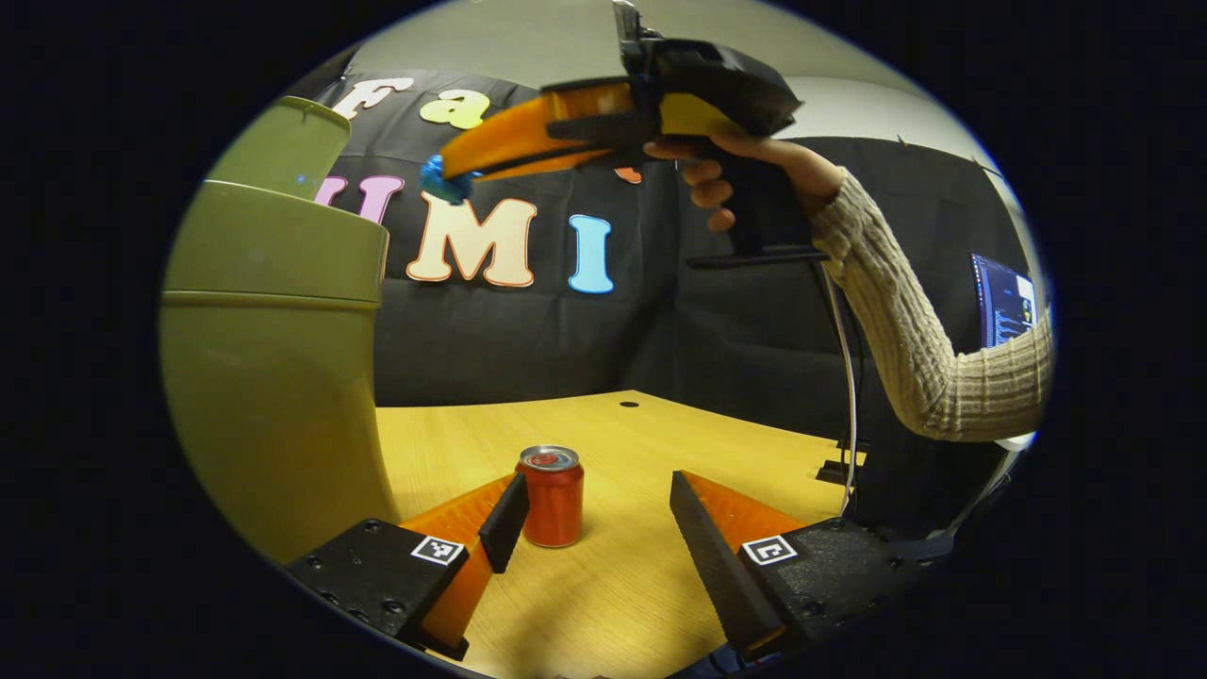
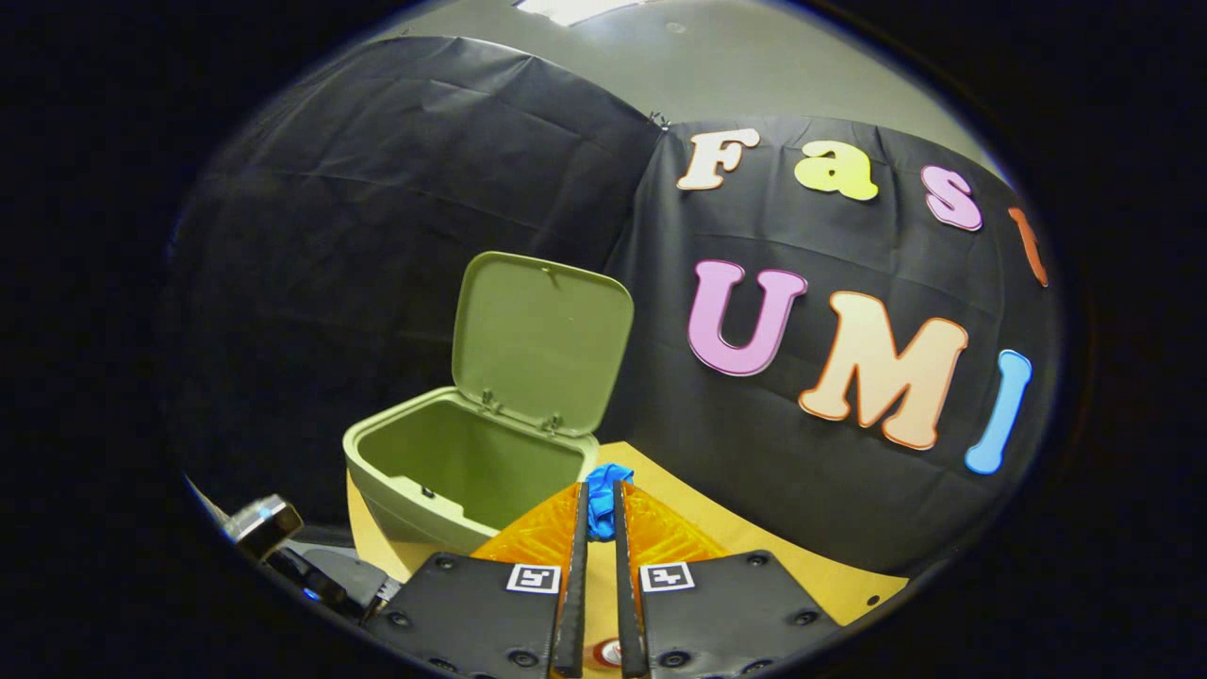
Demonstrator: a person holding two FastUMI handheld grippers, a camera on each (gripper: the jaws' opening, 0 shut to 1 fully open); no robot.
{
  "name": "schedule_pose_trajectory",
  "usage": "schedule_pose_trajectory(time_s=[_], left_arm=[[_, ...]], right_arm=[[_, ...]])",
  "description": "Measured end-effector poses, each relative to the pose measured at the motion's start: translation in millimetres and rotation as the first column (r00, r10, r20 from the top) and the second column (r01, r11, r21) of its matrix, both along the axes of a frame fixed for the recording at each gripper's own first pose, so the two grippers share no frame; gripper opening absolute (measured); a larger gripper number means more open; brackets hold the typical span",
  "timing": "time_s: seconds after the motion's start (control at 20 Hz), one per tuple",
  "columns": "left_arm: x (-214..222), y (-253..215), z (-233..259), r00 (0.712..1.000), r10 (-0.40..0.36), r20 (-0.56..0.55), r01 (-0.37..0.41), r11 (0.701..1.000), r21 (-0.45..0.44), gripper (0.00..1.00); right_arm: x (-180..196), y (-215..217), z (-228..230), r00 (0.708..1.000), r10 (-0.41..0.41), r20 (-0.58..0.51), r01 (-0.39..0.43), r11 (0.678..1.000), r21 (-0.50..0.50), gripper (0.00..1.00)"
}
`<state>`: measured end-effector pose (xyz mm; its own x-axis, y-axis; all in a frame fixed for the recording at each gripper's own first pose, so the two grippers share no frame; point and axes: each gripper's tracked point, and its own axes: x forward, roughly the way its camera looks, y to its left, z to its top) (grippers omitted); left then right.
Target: Press the lid of the desktop garbage bin to open it, pick up the crumpled paper on the desktop and throw it into the bin, then pick up the pop can on the desktop and drop it into the bin, and finally close the garbage bin lid.
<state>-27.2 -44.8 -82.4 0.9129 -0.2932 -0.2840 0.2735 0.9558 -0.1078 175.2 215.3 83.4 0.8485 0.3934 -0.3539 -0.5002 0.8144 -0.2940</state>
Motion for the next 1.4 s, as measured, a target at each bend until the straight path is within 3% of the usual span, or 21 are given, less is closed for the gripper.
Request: schedule_pose_trajectory(time_s=[0.2, 0.45, 0.5, 0.55, 0.6, 0.75, 0.9, 0.95, 1.0, 1.1, 1.25, 1.3, 1.4], left_arm=[[0, 0, 0, 1.000, -0.009, -0.002, 0.009, 1.000, -0.003, 0.91], [-1, 7, 2, 1.000, 0.013, 0.004, -0.013, 1.000, 0.008, 0.92], [1, 10, 1, 1.000, 0.018, 0.003, -0.018, 1.000, 0.006, 0.91], [3, 12, -1, 1.000, 0.022, 0.001, -0.022, 1.000, 0.004, 0.91], [5, 12, -2, 1.000, 0.024, -0.001, -0.024, 1.000, 0.003, 0.91], [3, 12, -4, 1.000, 0.025, -0.003, -0.025, 1.000, 0.004, 0.91], [5, 13, -4, 1.000, 0.027, -0.003, -0.027, 1.000, 0.004, 0.91], [6, 14, -4, 1.000, 0.028, -0.002, -0.028, 1.000, 0.005, 0.91], [7, 15, -4, 1.000, 0.029, -0.001, -0.029, 1.000, 0.005, 0.91], [7, 17, -5, 0.999, 0.034, -0.001, -0.034, 0.999, 0.009, 0.91], [7, 17, -6, 0.999, 0.037, -0.001, -0.037, 0.999, 0.014, 0.91], [8, 17, -7, 0.999, 0.036, -0.003, -0.036, 0.999, 0.014, 0.91], [8, 14, -11, 0.999, 0.038, -0.010, -0.038, 0.999, 0.014, 0.91]], right_arm=[[10, 37, -15, 0.995, 0.085, -0.061, -0.083, 0.996, 0.035, 0.16], [12, 42, -27, 0.986, 0.116, -0.118, -0.111, 0.992, 0.055, 0.17], [13, 41, -27, 0.986, 0.117, -0.121, -0.110, 0.992, 0.056, 0.27], [14, 40, -29, 0.986, 0.114, -0.120, -0.109, 0.993, 0.050, 0.22], [14, 39, -31, 0.986, 0.114, -0.118, -0.110, 0.993, 0.039, 0.41], [12, 44, -34, 0.983, 0.131, -0.128, -0.128, 0.991, 0.034, 0.55], [9, 46, -30, 0.984, 0.139, -0.113, -0.136, 0.990, 0.032, 0.89], [9, 43, -28, 0.986, 0.132, -0.102, -0.130, 0.991, 0.026, 0.85], [8, 38, -26, 0.988, 0.124, -0.090, -0.123, 0.992, 0.017, 0.87], [8, 22, -19, 0.995, 0.084, -0.054, -0.084, 0.996, 0.000, 1.00], [7, -5, -11, 1.000, 0.029, -0.008, -0.028, 0.999, 0.019, 1.00], [4, -17, -7, 1.000, 0.006, 0.008, -0.007, 0.999, 0.036, 0.95], [-2, -45, -1, 0.998, -0.043, 0.037, 0.041, 0.997, 0.058, 1.00]])
